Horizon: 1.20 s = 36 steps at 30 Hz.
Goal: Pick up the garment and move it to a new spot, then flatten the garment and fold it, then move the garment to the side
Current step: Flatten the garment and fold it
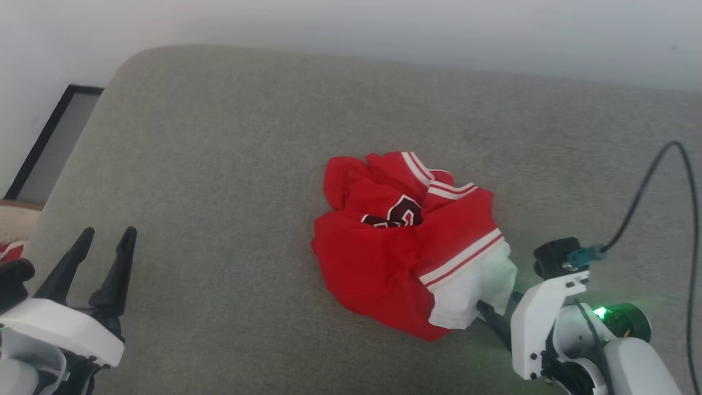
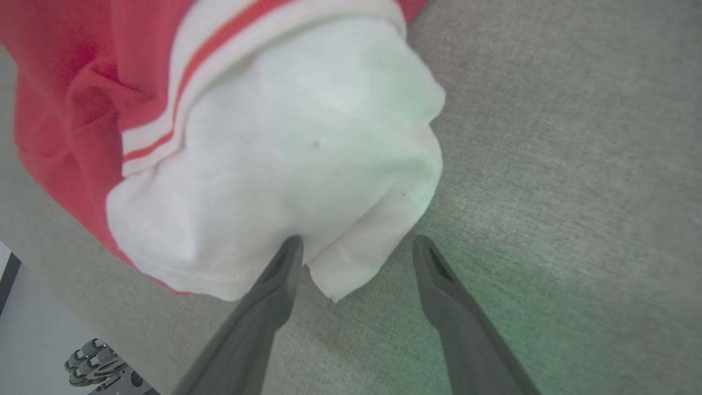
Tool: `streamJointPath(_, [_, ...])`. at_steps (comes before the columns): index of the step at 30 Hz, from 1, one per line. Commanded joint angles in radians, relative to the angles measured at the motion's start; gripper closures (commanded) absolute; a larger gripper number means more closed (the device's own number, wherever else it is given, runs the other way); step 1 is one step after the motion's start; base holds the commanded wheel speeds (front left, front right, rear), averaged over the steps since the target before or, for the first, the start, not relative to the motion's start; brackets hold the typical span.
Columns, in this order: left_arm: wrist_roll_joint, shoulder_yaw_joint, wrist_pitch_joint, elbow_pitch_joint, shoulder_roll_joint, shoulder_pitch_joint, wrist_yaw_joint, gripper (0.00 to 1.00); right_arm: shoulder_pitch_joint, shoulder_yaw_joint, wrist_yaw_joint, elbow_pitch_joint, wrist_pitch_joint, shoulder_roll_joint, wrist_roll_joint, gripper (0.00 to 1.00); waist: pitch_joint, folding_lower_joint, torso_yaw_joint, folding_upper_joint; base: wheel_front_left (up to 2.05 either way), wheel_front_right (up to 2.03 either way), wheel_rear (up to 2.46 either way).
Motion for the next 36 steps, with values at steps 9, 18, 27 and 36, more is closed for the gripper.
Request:
streamJointPath(9, [0.011,-0.011,-0.002,0.049,-0.035,-0.049,-0.024,0.0,-0.051,0.03,0.0,0.033,0.019,-0.019,-0.011,1.0,0.02,0.0,0.016,0.0001,0.0,0.0,0.0])
streamJointPath(18, [0.009,0.008,-0.008,0.055,-0.024,-0.037,-0.024,0.0,-0.069,-0.009,0.0,-0.047,0.059,-0.075,-0.002,1.0,0.013,0.0,-0.016,0.0001,0.0,0.0,0.0])
streamJointPath(27, [0.015,0.026,-0.011,0.041,-0.01,-0.021,-0.023,0.0,-0.098,-0.163,0.0,-0.125,0.138,-0.188,0.022,1.0,0.026,0.0,-0.054,0.0001,0.0,0.0,0.0])
streamJointPath(36, [0.024,0.028,-0.011,0.034,-0.017,-0.059,-0.034,0.0,-0.133,-0.317,0.0,-0.093,0.189,-0.255,0.004,1.0,0.078,0.0,-0.053,0.0001,0.0,0.0,0.0])
